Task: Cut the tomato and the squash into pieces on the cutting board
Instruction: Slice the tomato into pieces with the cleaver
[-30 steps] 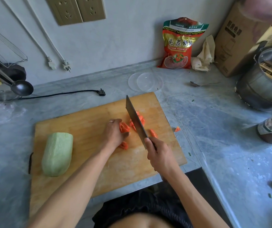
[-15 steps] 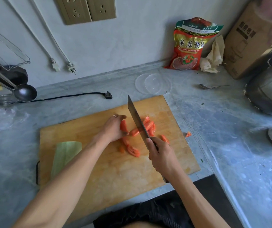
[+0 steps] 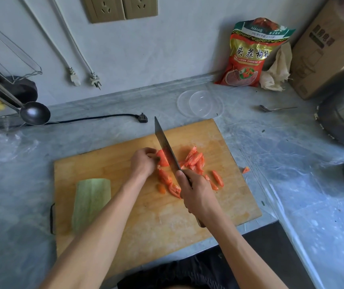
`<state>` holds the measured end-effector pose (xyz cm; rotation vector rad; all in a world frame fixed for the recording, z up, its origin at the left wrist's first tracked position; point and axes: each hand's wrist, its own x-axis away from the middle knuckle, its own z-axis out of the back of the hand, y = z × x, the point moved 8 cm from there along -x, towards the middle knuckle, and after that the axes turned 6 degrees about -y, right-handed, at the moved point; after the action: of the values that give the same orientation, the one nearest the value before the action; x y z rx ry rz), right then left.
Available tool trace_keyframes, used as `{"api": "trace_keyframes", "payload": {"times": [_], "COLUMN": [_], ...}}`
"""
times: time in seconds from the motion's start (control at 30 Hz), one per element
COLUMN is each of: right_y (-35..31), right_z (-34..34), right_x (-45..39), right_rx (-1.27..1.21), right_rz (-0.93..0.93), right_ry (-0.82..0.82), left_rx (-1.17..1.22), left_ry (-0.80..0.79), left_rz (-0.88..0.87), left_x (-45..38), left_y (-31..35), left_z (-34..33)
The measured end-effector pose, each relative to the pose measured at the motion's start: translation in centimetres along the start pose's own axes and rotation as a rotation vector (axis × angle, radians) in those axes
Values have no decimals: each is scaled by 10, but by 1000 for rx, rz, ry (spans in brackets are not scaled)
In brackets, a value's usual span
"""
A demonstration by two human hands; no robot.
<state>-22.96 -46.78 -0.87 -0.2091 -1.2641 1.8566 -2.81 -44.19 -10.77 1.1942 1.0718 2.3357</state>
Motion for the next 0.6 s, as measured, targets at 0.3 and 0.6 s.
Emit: {"api": "trace_keyframes", "payload": {"times": [0.3, 0.6], "right_y": [1, 5], "right_z": [-6, -9], "right_x": [7, 1], "right_rx": [21, 61], "right_rz": [-12, -42], "right_ry": [-33, -33], "left_rx": [95, 54], "left_ry": [63, 54], "left_rz": [-19, -31], "left_x": [4, 5], "left_y": [0, 5], "left_z": [-8, -14]}}
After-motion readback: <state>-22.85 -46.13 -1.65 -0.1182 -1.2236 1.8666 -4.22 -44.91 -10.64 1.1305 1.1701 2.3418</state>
